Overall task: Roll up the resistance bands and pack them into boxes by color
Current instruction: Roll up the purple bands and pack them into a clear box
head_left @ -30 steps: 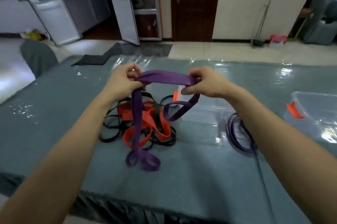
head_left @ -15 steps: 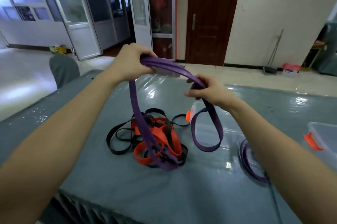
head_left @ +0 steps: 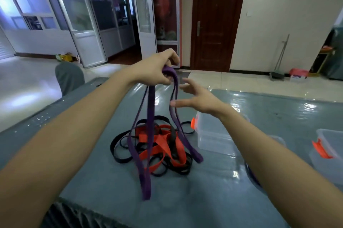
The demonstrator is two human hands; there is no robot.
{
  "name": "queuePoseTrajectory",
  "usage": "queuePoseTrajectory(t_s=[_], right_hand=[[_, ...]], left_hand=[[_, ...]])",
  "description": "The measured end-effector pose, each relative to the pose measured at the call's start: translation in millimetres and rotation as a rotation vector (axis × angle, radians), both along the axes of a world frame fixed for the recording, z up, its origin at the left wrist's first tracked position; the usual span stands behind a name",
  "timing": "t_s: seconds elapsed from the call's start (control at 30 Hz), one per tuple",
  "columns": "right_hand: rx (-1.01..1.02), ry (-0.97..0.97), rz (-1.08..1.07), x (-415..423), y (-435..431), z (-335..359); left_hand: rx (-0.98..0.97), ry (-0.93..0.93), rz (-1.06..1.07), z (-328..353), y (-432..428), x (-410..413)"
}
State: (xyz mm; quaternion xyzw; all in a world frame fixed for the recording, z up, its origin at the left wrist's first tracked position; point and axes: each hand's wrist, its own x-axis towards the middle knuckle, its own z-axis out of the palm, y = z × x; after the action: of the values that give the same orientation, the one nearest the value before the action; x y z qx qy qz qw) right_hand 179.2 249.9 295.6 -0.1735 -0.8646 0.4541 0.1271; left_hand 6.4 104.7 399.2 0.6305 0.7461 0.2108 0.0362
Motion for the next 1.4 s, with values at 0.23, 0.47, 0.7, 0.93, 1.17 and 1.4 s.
queuePoseTrajectory(t_s=[0.23,0.47,0.7,0.93,1.17,1.4], right_hand=[[0.032,0.241,-0.072,-21,6,20],[0.208,0.091,-0.038,-13,12,2],[0.073,0.167,-0.096,-12,5,-1],[-0.095,0.291,-0.112,-16,-1,12],[-0.404,0.336,0.040,-31,-11,-14],[-0.478,0.244,0.006,-39,-40,-67]], left_hand=[[-0.093,0.145,0.122,4,-10,-30],[-0.053,-0.363,0.044,-9,-16,-36],[0.057,-0.343,0.008,17,7,1],[0.250,-0.420,-0.013,25,22,22],[0.325,-0.498,-0.036,31,28,32],[0.453,-0.689,-0.050,36,29,26]])
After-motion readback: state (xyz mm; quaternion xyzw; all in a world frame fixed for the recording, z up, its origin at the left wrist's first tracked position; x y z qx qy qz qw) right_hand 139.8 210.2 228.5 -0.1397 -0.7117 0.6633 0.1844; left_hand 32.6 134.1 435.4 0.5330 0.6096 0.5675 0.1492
